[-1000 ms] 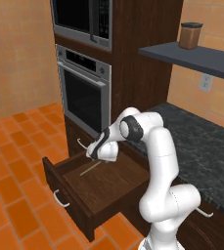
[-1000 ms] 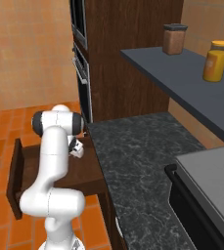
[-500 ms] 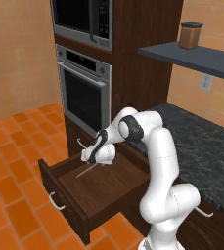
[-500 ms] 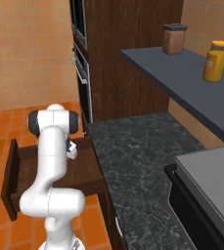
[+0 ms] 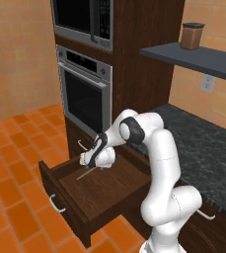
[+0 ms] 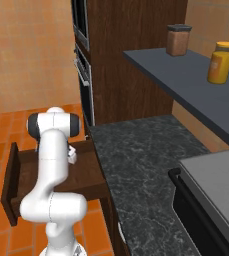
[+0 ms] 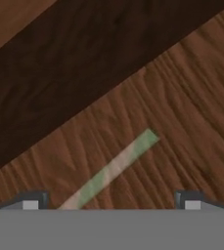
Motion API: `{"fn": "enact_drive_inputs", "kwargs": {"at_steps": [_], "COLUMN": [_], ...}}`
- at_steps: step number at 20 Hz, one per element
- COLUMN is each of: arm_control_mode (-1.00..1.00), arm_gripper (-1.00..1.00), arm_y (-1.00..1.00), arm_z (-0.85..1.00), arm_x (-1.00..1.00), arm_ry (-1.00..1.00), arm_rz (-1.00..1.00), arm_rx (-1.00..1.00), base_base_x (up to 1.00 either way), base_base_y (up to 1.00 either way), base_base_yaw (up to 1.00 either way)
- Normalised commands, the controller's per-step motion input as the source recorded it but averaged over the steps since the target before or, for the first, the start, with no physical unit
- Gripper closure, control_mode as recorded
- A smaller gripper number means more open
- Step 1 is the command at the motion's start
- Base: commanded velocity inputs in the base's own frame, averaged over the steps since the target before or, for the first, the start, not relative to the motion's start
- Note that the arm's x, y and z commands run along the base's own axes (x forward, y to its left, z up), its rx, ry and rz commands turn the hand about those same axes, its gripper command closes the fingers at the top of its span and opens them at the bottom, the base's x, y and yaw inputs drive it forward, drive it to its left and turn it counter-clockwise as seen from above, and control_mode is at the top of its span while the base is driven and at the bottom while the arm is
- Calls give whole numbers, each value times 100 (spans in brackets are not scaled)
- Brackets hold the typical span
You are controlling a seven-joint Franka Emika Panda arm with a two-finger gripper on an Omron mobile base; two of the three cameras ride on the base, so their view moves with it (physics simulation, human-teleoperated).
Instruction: Take a straw from the drawer in front and place it inside the glass cup on the dining counter.
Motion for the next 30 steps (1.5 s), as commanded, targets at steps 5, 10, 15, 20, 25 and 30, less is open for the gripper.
{"fn": "enact_drive_inputs", "kwargs": {"at_steps": [5,10,15,20,25,30], "arm_control_mode": [-100,-100,-100,-100,-100,-100], "arm_gripper": [-100,-100,-100,-100,-100,100], "arm_y": [40,22,13,18,31,38], "arm_z": [-10,-39,-40,-50,-71,-88], "arm_x": [18,25,10,0,0,0], "arm_ry": [0,1,4,4,10,16], "arm_rz": [9,3,0,0,-3,-7], "arm_rx": [0,-7,-8,-8,-9,-11], "base_base_x": [0,0,0,0,0,0], "base_base_y": [0,0,0,0,0,0], "base_base_yaw": [0,0,0,0,0,0]}}
